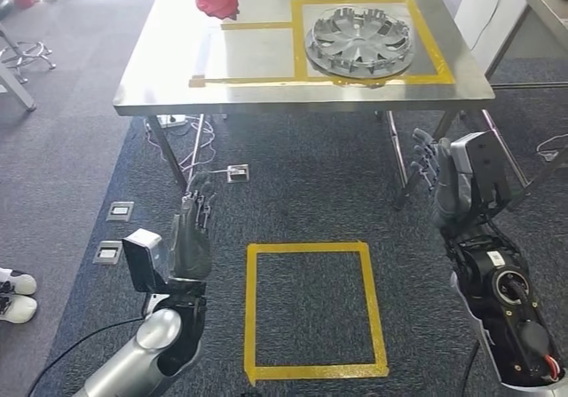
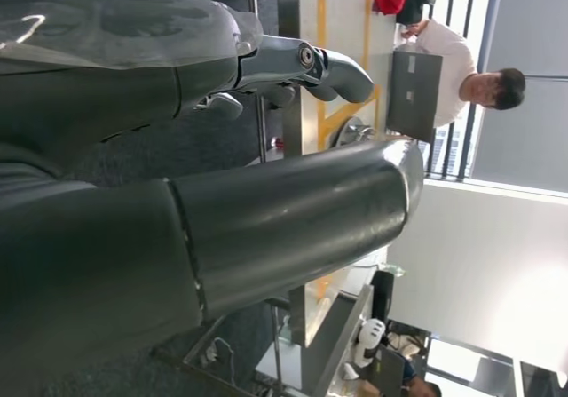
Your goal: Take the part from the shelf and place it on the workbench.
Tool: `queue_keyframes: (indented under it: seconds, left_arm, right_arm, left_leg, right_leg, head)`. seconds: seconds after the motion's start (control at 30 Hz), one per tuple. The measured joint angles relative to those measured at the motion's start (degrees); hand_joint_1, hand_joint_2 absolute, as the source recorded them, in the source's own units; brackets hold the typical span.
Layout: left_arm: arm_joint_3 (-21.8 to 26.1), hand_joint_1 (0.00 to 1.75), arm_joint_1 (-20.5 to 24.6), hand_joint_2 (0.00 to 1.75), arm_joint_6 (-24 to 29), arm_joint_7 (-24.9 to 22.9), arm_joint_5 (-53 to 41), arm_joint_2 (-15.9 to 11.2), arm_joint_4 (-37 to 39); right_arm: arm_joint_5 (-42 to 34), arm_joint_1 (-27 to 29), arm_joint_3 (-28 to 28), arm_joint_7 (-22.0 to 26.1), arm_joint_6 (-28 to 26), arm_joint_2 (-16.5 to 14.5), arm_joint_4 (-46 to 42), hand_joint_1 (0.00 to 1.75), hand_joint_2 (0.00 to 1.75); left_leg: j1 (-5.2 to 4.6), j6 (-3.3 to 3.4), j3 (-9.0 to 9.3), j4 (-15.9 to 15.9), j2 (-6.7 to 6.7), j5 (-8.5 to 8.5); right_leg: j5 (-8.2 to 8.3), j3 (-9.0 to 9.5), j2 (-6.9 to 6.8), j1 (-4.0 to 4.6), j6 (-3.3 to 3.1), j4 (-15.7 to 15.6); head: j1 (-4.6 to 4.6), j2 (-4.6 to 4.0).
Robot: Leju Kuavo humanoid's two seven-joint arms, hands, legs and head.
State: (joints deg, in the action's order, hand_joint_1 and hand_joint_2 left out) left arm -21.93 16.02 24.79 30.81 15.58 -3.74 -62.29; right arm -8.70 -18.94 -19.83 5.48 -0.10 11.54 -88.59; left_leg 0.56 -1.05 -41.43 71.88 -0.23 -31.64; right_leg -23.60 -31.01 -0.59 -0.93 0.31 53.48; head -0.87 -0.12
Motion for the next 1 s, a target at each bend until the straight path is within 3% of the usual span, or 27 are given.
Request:
queue_keyframes:
  seconds: [0.03, 0.07, 0.13, 0.2, 0.33, 0.4, 0.47, 0.5, 0.53, 0.57, 0.63, 0.7, 0.8, 0.87, 0.9, 1.0]
  left_arm:
    - [0.0, 0.0, -0.2, 0.0, 0.1, -0.1, 0.0, -0.1, -0.1]
    - [0.0, 0.0, -0.3, 0.0, 0.2, -0.1, 0.0, -0.2, -0.3]
    - [0.0, 0.0, -0.3, 0.0, 0.3, -0.2, 0.0, -0.3, -0.7]
    - [0.0, 0.0, -0.3, 0.0, 0.3, -0.3, -0.1, -0.4, -1.1]
    - [0.0, 0.0, -0.3, 0.0, 0.2, -0.4, -0.1, -0.6, -1.4]
    - [0.0, 0.0, -0.3, 0.0, 0.0, -0.4, -0.1, -0.6, -1.5]
    - [0.0, 0.0, -0.2, 0.0, -0.3, -0.4, -0.1, -0.6, -1.6]
    - [0.0, 0.0, -0.2, 0.0, -0.4, -0.4, -0.1, -0.6, -1.6]
    - [0.0, 0.0, -0.2, 0.0, -0.5, -0.4, -0.1, -0.6, -1.6]
    - [0.0, 0.0, -0.2, 0.0, -0.6, -0.4, -0.1, -0.6, -1.6]
    - [0.0, 0.0, 0.0, 0.0, -0.8, -0.4, -0.1, -0.6, -1.6]
    - [0.0, 0.0, 0.3, 0.0, -0.9, -0.4, -0.1, -0.5, -1.6]
    - [-0.1, 0.0, 0.5, 0.0, -1.0, -0.3, -0.1, -0.5, -1.6]
    - [-0.1, 0.0, 0.7, 0.0, -1.0, -0.3, -0.1, -0.5, -1.6]
    - [-0.1, 0.0, 0.8, 0.0, -1.1, -0.2, -0.1, -0.6, -1.6]
    - [-0.1, 0.0, 0.7, 0.0, -1.2, -0.2, -0.1, -0.6, -1.5]
  right_arm:
    - [0.0, 0.0, -0.1, -0.1, 0.0, 0.0, 0.0, 0.0, 0.0]
    - [0.0, 0.1, -0.1, -0.1, 0.0, 0.0, 0.0, 0.0, 0.0]
    - [0.0, 0.1, -0.2, -0.3, 0.0, 0.0, 0.0, 0.0, 0.0]
    - [0.0, 0.1, -0.2, -0.4, 0.0, 0.0, 0.0, 0.0, 0.0]
    - [0.0, 0.1, -0.2, -0.6, -0.1, 0.0, 0.0, 0.0, 0.0]
    - [-0.1, 0.1, -0.2, -0.8, -0.1, 0.0, 0.0, 0.0, 0.0]
    - [-0.1, 0.2, -0.2, -1.0, -0.1, 0.0, 0.0, 0.0, 0.0]
    - [-0.2, 0.3, -0.2, -1.1, -0.2, 0.0, 0.0, 0.0, 0.0]
    - [-0.2, 0.4, -0.2, -1.2, -0.2, 0.0, 0.0, 0.0, 0.0]
    - [-0.2, 0.4, -0.2, -1.2, -0.2, 0.0, 0.0, 0.0, 0.0]
    - [-0.2, 0.3, -0.2, -1.2, -0.3, 0.0, 0.0, 0.0, 0.0]
    - [-0.3, 0.1, -0.1, -1.2, -0.3, 0.0, 0.0, 0.0, 0.0]
    - [-0.3, 0.1, -0.1, -1.3, -0.4, 0.0, 0.0, 0.0, 0.0]
    - [-0.3, 0.1, -0.2, -1.4, -0.4, 0.0, -0.1, 0.0, 0.0]
    - [-0.3, 0.1, -0.2, -1.4, -0.4, 0.0, -0.2, 0.0, 0.0]
    - [-0.9, 0.2, -0.3, -1.4, -0.4, 0.0, -0.2, 0.0, 0.0]
  left_leg:
    - [0.0, -0.02, 0.04, 0.6, 0.0, 0.12]
    - [0.0, 0.04, 1.38, -1.3, 0.01, 1.29]
    - [-0.03, 0.37, 6.32, -9.5, 0.02, 4.53]
    - [-0.17, 0.98, 9.55, -15.5, -0.02, 6.11]
    - [-0.31, 2.43, 9.59, -16.7, -0.08, 6.79]
    - [-0.06, 3.1, 9.37, -16.9, 0.03, 7.24]
    - [-0.09, 3.38, 9.05, -16.9, 0.14, 7.47]
    - [-0.12, 3.41, 8.89, -16.8, 0.2, 7.57]
    - [-0.15, 3.41, 8.79, -16.8, 0.28, 7.65]
    - [-0.16, 3.38, 8.75, -16.8, 0.37, 7.71]
    - [-0.16, 3.26, 8.86, -16.8, 0.59, 7.77]
    - [-0.33, 2.89, 8.77, -16.7, 0.82, 7.9]
    - [-0.52, 2.04, 8.41, -16.8, 1.57, 8.18]
    - [-0.49, 1.44, 7.77, -15.4, 1.53, 6.94]
    - [-0.45, 1.18, 6.67, -13.0, 1.26, 5.32]
    - [-0.22, 0.69, 1.36, -1.4, 0.64, -0.1]
  right_leg:
    - [0.22, -0.33, 0.0, 0.01, 0.04, 0.0]
    - [0.4, -0.57, 0.02, -0.01, 0.12, 0.1]
    - [0.59, -0.91, 0.06, 0.04, 0.4, 0.4]
    - [0.74, -1.31, 0.11, 0.24, 0.89, 0.8]
    - [0.66, -1.93, 0.2, 0.18, 2.16, 1.3]
    - [-2.41, -3.68, 0.31, 0.08, 2.74, 5.7]
    - [-6.78, -6.84, 0.36, -0.01, 3.16, 13.9]
    - [-8.01, -8.01, 0.37, -0.03, 3.28, 17.1]
    - [-8.16, -8.26, 0.36, -0.04, 3.3, 18.4]
    - [-7.16, -7.33, 0.35, -0.04, 3.23, 17.2]
    - [-3.43, -2.97, 0.02, 0.03, 2.77, 9.4]
    - [-1.35, 0.42, -0.58, 0.46, 2.09, 2.5]
    - [-1.14, 0.88, -0.25, 0.69, 1.14, 0.5]
    - [-0.52, 0.83, 0.3, 0.39, 0.51, 0.0]
    - [-0.22, 0.75, 0.53, 0.22, 0.21, -0.3]
    - [0.28, -0.04, 1.4, 0.24, -0.2, -0.3]
  head:
    - [0.22, 0.0]
    - [0.47, 0.0]
    - [1.05, 0.0]
    - [1.28, 0.0]
    - [0.97, 0.01]
    - [0.39, 0.0]
    - [-0.45, 0.0]
    - [-0.72, 0.01]
    - [-0.94, 0.01]
    - [-1.16, 0.0]
    - [-1.67, 0.0]
    - [-2.04, 0.0]
    - [-2.06, 0.0]
    - [-1.66, 0.0]
    - [-1.32, 0.0]
    - [-0.28, 0.01]
